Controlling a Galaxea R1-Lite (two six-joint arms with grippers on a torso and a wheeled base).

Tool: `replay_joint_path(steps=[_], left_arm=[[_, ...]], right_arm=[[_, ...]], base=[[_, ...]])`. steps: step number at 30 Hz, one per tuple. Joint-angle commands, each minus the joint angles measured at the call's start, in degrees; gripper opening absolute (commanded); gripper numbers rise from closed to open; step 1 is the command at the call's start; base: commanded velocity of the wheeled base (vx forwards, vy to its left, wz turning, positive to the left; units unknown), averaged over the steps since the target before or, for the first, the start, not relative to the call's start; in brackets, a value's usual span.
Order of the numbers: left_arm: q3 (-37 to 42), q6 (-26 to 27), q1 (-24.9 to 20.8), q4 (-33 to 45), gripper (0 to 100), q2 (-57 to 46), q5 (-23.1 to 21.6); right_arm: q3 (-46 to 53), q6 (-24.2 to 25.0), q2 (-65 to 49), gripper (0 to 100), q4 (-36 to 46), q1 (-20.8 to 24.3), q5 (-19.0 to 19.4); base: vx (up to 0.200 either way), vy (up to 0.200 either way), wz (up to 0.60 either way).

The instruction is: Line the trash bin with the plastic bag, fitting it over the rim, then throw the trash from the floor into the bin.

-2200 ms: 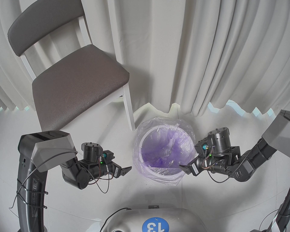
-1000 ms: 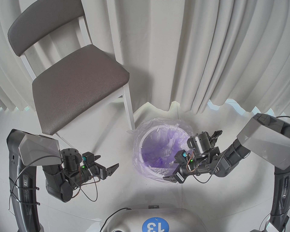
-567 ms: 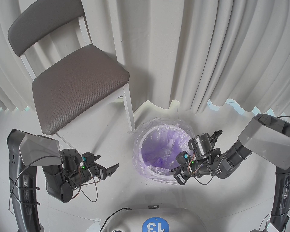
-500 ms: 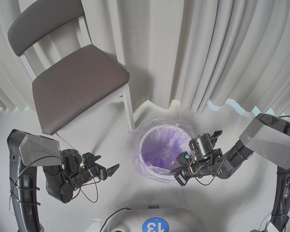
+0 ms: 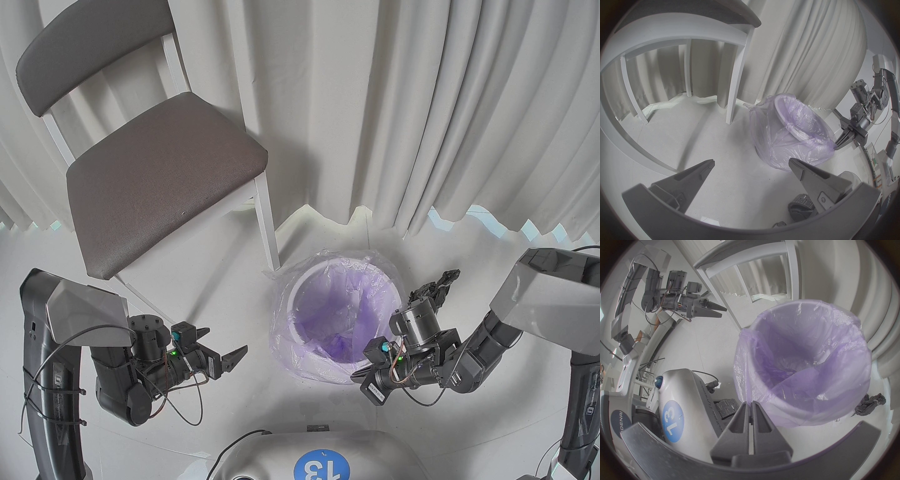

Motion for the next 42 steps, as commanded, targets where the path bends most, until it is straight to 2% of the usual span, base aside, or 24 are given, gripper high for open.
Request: replay_joint_path(steps=[1, 8, 15, 17, 23, 28, 35, 39, 42], left_arm=[[-0.34, 0.00, -0.09, -0.08, 100, 0.61, 0.06], [-0.34, -0.09, 0.26, -1.48, 100, 0.97, 0.06], [0.28, -0.18, 0.17, -1.57, 100, 0.61, 0.23], [0.28, -0.18, 0.17, -1.57, 100, 0.18, 0.50], [0.45, -0.18, 0.26, -1.57, 100, -1.06, 0.59], [0.54, -0.09, -0.26, -1.57, 100, -0.97, 0.67], [0.36, 0.00, -0.62, -1.57, 100, 0.00, 0.67], [0.36, 0.08, -0.88, -1.57, 100, 0.09, 0.67], [-0.08, 0.08, -0.97, -1.57, 100, 0.00, 0.67]], right_arm=[[-0.63, 0.03, 4.66, 0, -2.34, -0.58, -1.43], [-0.63, -0.06, 4.84, 0, -6.38, -3.40, -2.14], [3.94, -0.15, 1.14, 0, -10.42, -6.21, -2.49], [7.63, -0.24, 0.18, 0, -15.34, -9.29, -2.49], [11.94, -0.06, 0.71, 0, -24.92, -12.98, -2.40], [13.35, 0.12, 1.58, 0, -29.06, -15.88, -1.70], [14.14, 0.20, 5.45, 0, -31.52, -17.46, -1.52], [13.35, 0.38, 9.85, 0, -37.58, -17.37, -1.61], [13.26, 0.82, 11.08, 0, -39.25, -17.20, -1.52]], base=[[0.000, 0.000, 0.00], [0.000, 0.000, 0.00], [0.000, 0.000, 0.00], [0.000, 0.000, 0.00], [0.000, 0.000, 0.00], [0.000, 0.000, 0.00], [0.000, 0.000, 0.00], [0.000, 0.000, 0.00], [0.000, 0.000, 0.00]])
